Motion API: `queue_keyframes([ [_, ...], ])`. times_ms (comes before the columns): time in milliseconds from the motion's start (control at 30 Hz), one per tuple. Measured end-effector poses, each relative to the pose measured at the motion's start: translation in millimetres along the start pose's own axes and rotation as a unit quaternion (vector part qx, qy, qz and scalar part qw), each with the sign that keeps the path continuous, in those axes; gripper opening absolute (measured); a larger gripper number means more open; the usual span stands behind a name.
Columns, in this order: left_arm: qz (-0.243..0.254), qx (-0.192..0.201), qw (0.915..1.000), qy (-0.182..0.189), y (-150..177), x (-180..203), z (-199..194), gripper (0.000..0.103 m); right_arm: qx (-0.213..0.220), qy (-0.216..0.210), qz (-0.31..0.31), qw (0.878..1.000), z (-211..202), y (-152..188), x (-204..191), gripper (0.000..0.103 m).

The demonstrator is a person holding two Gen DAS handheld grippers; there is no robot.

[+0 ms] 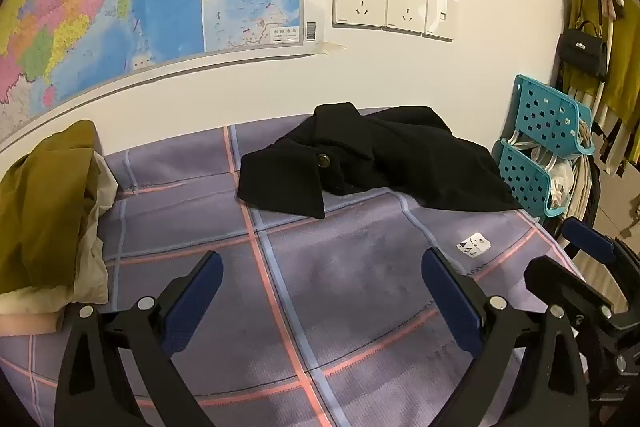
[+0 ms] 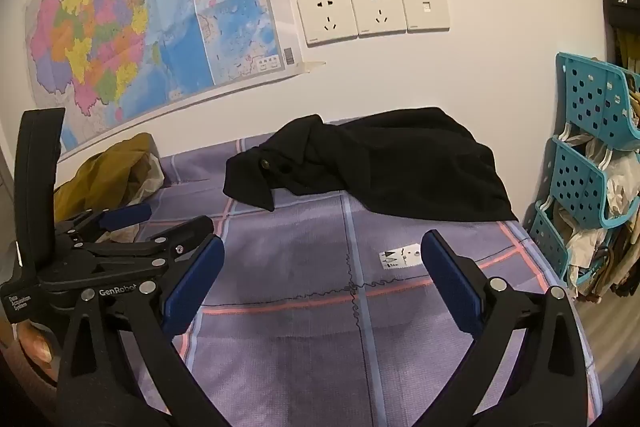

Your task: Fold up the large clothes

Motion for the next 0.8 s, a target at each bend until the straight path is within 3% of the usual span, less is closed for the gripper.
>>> queue_keyframes([
  [33, -0.006, -0.013, 0.9999, 0.006, 2.0, 0.6, 1.5, 0.096, -0.001, 0.0, 0.0, 1.0, 0.7, 0.3, -0.1, 0.097],
  [800, -0.005, -0.005, 1.0, -0.005, 0.5, -5.4, -1.2, 0.096, 0.006, 0.014, -0.022, 1.0, -3.9, -4.1, 0.7, 0.097],
])
Point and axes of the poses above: each gripper's, at about its wrist camera, not at the fingertips, and z roughly the way its jaws point, x to its right, y to its underside, the point moved 10 cm from there along z, roughly the way its jaws point, and after that the axes turned 6 degrees about -z, right-handed, at the moved point
